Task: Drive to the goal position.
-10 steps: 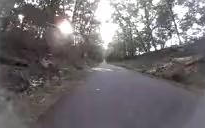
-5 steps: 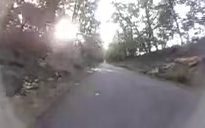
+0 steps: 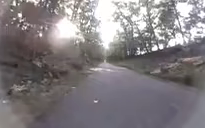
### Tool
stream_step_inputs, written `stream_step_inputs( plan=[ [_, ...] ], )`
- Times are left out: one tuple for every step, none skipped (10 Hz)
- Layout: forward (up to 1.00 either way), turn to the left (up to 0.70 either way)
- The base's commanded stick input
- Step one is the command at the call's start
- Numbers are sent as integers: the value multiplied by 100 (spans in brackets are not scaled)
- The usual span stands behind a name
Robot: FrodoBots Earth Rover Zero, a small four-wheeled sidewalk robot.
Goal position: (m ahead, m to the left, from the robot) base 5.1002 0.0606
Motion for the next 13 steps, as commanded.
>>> stream_step_inputs(
  plan=[
    [70,34],
    [70,34],
    [70,34],
    [70,34],
    [70,34],
    [70,34],
    [70,29],
    [70,22],
    [70,7],
    [70,-1],
    [70,-1],
    [70,-1],
    [70,-1]
  ],
)
